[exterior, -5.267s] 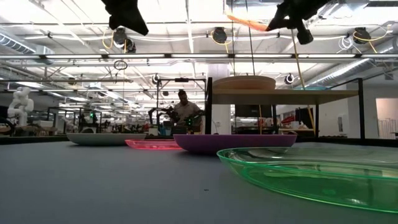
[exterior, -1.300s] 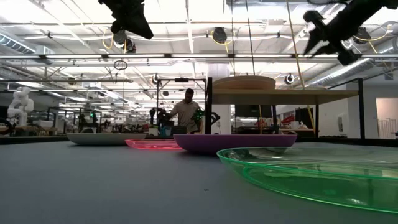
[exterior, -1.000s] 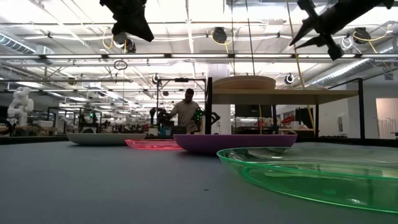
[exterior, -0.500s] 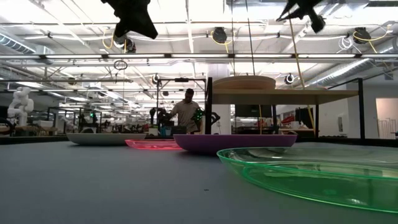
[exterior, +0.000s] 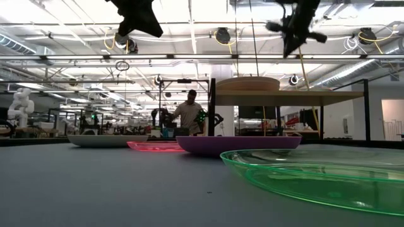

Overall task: Place and stack plates onto a shelf
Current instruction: Stack the small orange plate on the small blue plate on the shelf

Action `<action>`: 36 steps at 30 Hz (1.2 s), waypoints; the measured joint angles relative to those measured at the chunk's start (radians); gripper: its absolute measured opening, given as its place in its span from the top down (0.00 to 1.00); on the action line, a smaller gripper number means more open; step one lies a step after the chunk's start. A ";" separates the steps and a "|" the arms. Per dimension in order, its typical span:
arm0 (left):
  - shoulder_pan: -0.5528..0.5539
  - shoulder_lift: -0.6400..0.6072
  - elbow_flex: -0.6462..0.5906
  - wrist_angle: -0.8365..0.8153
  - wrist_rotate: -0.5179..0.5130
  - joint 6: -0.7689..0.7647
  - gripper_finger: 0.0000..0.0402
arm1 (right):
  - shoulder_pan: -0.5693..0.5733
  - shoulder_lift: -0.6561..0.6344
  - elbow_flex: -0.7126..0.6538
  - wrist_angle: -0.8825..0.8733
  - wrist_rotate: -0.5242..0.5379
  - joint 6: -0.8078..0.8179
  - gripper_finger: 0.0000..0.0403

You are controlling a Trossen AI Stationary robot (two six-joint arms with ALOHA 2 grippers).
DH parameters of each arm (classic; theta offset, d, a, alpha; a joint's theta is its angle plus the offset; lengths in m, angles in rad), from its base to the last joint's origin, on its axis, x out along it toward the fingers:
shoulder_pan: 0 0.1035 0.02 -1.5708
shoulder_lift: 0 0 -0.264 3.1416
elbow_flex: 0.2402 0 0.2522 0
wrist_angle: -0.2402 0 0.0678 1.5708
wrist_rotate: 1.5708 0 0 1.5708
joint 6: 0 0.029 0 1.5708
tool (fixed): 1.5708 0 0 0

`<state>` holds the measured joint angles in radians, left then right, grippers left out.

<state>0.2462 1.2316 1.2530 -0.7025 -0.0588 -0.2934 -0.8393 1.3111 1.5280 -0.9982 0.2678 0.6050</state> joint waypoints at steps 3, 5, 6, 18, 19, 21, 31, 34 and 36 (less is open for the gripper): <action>0.000 0.000 0.000 0.000 -0.005 -0.005 0.87 | -0.062 0.048 0.000 -0.046 -0.071 -0.031 1.00; 0.000 0.003 0.000 0.000 -0.010 -0.005 0.87 | -0.087 0.076 0.000 -0.057 -0.086 -0.071 1.00; 0.000 0.006 0.000 0.001 -0.013 -0.005 0.87 | -0.099 0.086 0.000 -0.057 -0.091 -0.090 1.00; 0.001 0.015 -0.001 0.004 -0.022 -0.005 0.87 | -0.157 0.201 0.000 -0.165 -0.192 -0.201 1.00; 0.001 0.015 -0.001 0.003 -0.022 -0.006 0.87 | -0.157 0.206 0.000 -0.166 -0.192 -0.205 1.00; 0.001 0.015 -0.001 0.004 -0.022 -0.016 0.87 | -0.157 0.210 0.000 -0.170 -0.193 -0.210 1.00; 0.001 0.015 -0.001 0.004 -0.023 -0.027 0.87 | -0.157 0.221 -0.062 -0.207 -0.192 -0.232 1.00; 0.001 0.015 -0.001 0.004 -0.023 -0.026 0.87 | -0.155 0.222 -0.110 -0.202 -0.194 -0.227 1.00; 0.001 0.015 -0.001 0.004 -0.023 -0.026 0.87 | -0.150 0.216 -0.129 -0.195 -0.192 -0.227 1.00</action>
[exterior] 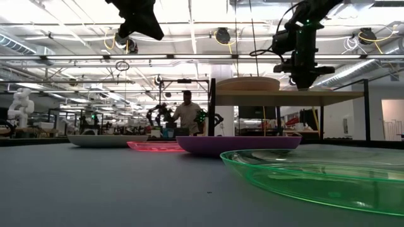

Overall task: Place and stack plates onto a shelf
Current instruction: Stack the small orange plate on the small blue plate on the shelf

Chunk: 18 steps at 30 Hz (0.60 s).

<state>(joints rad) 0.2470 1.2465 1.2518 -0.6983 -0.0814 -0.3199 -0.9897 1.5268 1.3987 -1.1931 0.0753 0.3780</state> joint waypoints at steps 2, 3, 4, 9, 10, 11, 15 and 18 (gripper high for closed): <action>0.000 0.000 0.000 0.000 0.000 0.000 0.87 | 0.004 -0.001 -0.009 -0.004 0.001 -0.001 1.00; 0.000 0.000 0.000 0.000 0.000 -0.001 0.87 | 0.005 -0.002 -0.010 -0.008 0.001 -0.001 1.00; 0.000 0.000 0.000 0.000 0.000 -0.001 0.87 | 0.005 -0.004 -0.010 -0.010 0.002 -0.001 1.00; 0.000 0.000 0.000 0.000 0.000 -0.004 0.87 | 0.005 -0.027 -0.015 -0.021 -0.002 0.004 1.00; 0.000 0.000 0.000 0.000 0.000 -0.004 0.87 | 0.006 -0.033 -0.016 -0.027 -0.002 0.007 1.00; 0.000 0.000 0.000 0.000 0.000 -0.004 0.87 | 0.006 -0.040 -0.016 -0.031 -0.002 0.012 1.00; 0.000 0.000 0.000 0.000 0.000 0.000 0.87 | 0.006 -0.057 -0.016 -0.031 -0.002 0.019 1.00; 0.000 0.000 0.000 0.000 0.000 0.004 0.87 | 0.005 -0.066 -0.016 -0.011 -0.002 0.022 1.00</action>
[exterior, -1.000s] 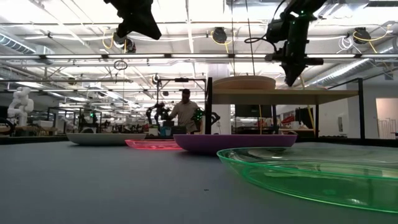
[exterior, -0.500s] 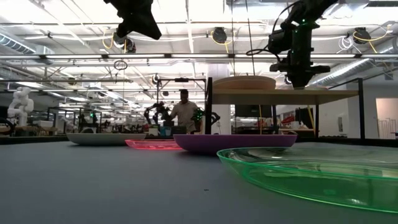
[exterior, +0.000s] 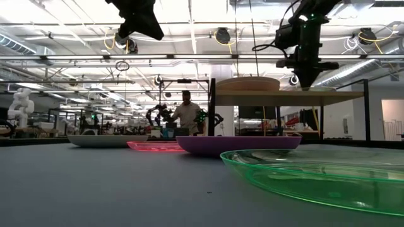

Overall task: Place and stack plates onto a shelf
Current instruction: Stack the small orange plate on the small blue plate on the shelf, then stack the large white plate on top of the large light brown plate on the shelf

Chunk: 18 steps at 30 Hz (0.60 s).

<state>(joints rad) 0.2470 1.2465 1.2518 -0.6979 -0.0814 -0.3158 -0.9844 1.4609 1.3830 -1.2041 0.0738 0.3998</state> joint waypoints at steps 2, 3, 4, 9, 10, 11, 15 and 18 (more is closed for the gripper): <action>0.000 0.000 0.000 0.000 0.000 0.007 0.87 | 0.000 -0.011 0.000 0.015 0.000 0.007 1.00; 0.000 0.000 0.000 0.000 0.000 0.008 0.87 | 0.000 -0.019 0.000 0.019 -0.001 0.007 1.00; 0.000 0.000 0.000 0.000 0.000 0.007 0.87 | 0.001 -0.028 0.000 0.020 -0.002 0.007 1.00; 0.000 0.000 0.000 -0.001 0.000 -0.001 0.87 | 0.016 -0.105 0.000 0.020 -0.077 0.015 1.00; 0.000 0.000 0.000 -0.002 0.000 -0.005 0.87 | 0.023 -0.125 0.000 0.021 -0.084 0.024 1.00; 0.000 0.000 0.000 -0.006 0.000 -0.008 0.87 | 0.033 -0.145 0.000 0.021 -0.096 0.035 1.00; 0.009 0.019 0.000 -0.017 0.001 -0.030 0.87 | 0.076 -0.220 0.000 0.022 -0.106 0.079 1.00; 0.025 0.043 0.000 -0.048 0.001 -0.071 0.87 | 0.120 -0.268 0.001 0.022 -0.106 0.120 1.00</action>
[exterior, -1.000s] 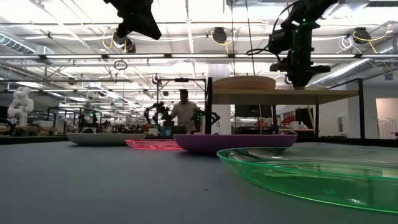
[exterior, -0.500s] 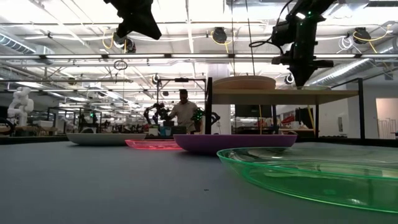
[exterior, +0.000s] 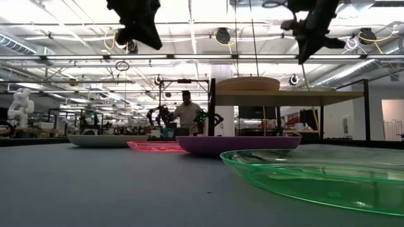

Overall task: Place and stack plates onto a shelf
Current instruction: Stack the large white plate on top of the large light brown plate on the shelf

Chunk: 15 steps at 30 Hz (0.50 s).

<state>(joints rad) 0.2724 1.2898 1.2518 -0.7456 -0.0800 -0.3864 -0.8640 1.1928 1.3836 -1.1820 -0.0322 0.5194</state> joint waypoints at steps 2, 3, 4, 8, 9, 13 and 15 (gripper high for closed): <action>0.015 0.023 0.000 -0.032 0.012 -0.031 0.87 | 0.030 -0.026 0.000 0.002 0.000 0.027 1.00; 0.023 0.035 0.000 -0.047 0.030 -0.042 0.87 | 0.046 -0.038 0.000 0.005 0.000 0.040 1.00; 0.028 0.046 0.000 -0.059 0.042 -0.051 0.87 | 0.064 -0.049 0.000 0.006 0.000 0.051 1.00; 0.048 0.086 0.000 -0.130 0.065 -0.134 0.87 | 0.132 -0.083 0.001 0.034 0.000 0.088 1.00; 0.052 0.094 0.000 -0.151 0.066 -0.159 0.87 | 0.150 -0.089 0.001 0.046 0.000 0.100 1.00; 0.073 0.118 0.000 -0.252 0.083 -0.222 0.87 | 0.223 -0.109 0.001 0.102 0.000 0.153 1.00; 0.080 0.127 0.000 -0.284 0.095 -0.222 0.87 | 0.264 -0.116 0.001 0.132 0.000 0.178 1.00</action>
<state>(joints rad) 0.3522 1.4166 1.2518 -1.0296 0.0153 -0.6083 -0.6003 1.0772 1.3846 -1.0502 -0.0322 0.6971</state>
